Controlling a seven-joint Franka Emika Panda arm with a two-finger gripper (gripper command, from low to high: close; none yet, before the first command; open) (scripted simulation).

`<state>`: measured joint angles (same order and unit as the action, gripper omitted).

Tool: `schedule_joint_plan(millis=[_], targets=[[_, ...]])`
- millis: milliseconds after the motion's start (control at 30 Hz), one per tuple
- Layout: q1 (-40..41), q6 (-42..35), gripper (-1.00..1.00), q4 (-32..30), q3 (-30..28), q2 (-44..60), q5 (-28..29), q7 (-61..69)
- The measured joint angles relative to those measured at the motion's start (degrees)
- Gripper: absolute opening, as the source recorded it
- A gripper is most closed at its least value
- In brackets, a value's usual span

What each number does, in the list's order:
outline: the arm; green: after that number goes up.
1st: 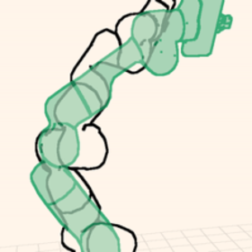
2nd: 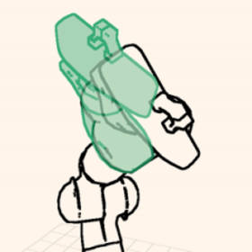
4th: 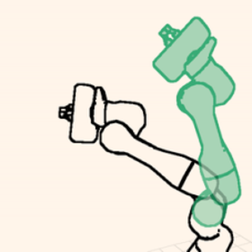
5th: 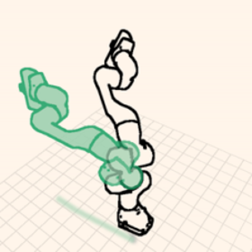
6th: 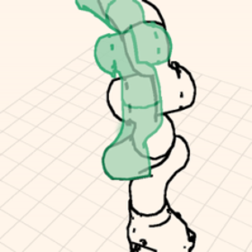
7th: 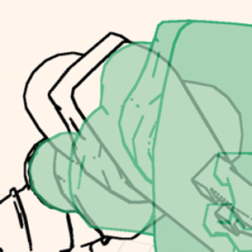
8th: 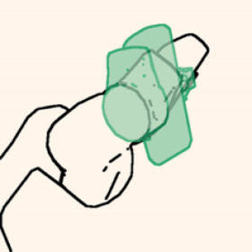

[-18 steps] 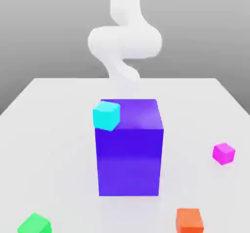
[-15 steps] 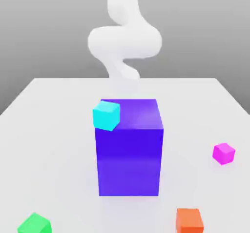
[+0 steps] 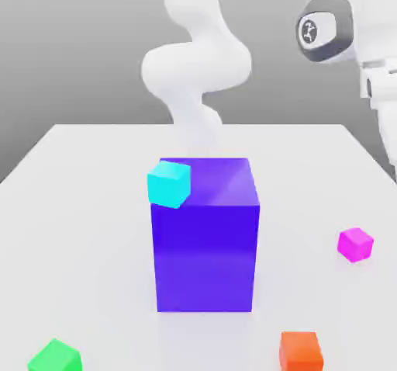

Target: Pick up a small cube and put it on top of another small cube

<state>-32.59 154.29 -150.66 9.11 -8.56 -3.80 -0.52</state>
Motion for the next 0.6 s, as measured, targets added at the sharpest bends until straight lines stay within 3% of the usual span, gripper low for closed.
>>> schedule_joint_plan(millis=[233,433,467,600], targets=[[-8.6,7.8,0.00,-6.0,4.3,12.9,7.2,8.7],[-14.6,17.2,0.00,-4.4,-3.0,25.3,15.7,3.9],[-15.5,18.4,-1.00,-4.1,-4.0,26.8,16.2,3.4],[-15.5,18.4,-1.00,-4.1,-4.0,26.8,16.3,3.3]])
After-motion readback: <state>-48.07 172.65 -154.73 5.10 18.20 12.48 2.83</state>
